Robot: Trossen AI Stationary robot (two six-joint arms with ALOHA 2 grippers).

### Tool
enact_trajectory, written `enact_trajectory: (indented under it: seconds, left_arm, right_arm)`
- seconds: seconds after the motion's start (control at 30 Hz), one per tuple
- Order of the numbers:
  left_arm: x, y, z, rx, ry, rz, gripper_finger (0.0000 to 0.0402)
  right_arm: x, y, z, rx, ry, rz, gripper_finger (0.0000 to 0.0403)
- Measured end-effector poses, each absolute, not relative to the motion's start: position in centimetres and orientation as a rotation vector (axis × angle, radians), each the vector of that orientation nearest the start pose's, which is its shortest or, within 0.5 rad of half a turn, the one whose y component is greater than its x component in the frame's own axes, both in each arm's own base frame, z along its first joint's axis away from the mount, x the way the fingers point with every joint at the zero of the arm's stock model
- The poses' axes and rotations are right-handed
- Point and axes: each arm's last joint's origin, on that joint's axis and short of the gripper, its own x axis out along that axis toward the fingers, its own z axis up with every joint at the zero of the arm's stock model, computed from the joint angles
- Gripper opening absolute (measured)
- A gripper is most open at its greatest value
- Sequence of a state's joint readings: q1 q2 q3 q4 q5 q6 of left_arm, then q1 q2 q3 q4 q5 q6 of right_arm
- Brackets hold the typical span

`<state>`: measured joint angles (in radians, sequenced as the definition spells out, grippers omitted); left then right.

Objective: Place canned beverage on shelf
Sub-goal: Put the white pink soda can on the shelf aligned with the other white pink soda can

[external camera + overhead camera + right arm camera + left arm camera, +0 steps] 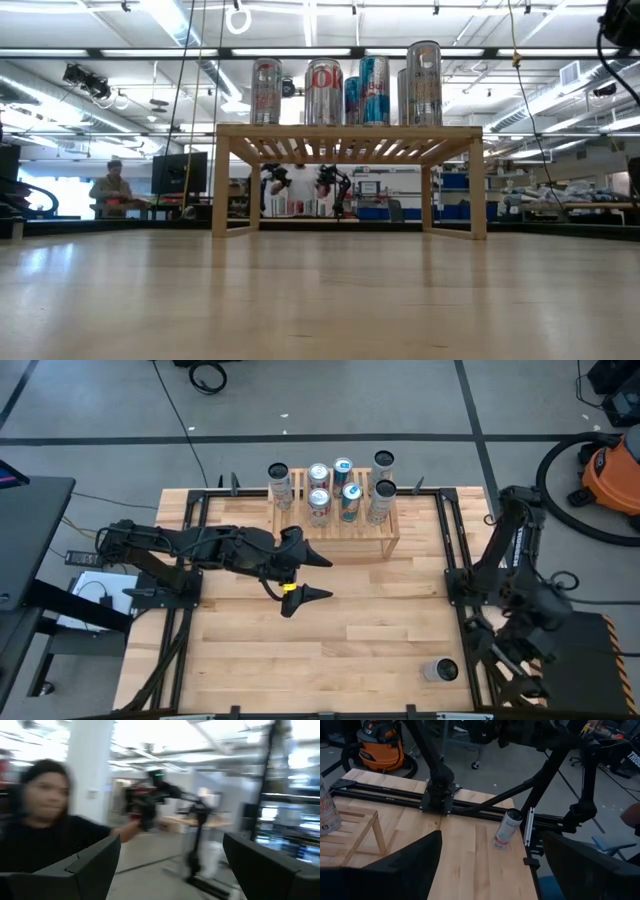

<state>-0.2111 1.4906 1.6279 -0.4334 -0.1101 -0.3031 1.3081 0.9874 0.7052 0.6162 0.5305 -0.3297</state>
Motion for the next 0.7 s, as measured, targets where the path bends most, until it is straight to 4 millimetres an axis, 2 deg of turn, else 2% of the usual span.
enact_trajectory:
  seconds: [0.1,0.27,0.4,0.5,0.7]
  left_arm:
    - [31.9,-6.5,43.1,-0.252,0.313,-0.054,0.0346]
    - [31.9,-6.5,43.0,-0.25,0.319,-0.054,0.0346]
    - [31.8,-6.5,42.9,-0.249,0.327,-0.053,0.0346]
    - [31.8,-6.5,42.9,-0.248,0.335,-0.052,0.0346]
    - [31.8,-6.5,42.9,-0.249,0.335,-0.052,0.0346]
  right_arm:
    - [8.2,20.2,33.9,-0.028,-0.313,0.848,0.0362]
    - [9.9,19.5,33.7,-0.035,-0.29,0.835,0.0362]
    - [11.2,18.6,33.2,-0.025,-0.222,1.006,0.0362]
    - [12.1,17.7,32.9,0.028,-0.126,1.057,0.0362]
    - [12.0,15.3,31.4,0.108,0.191,0.983,0.0362]
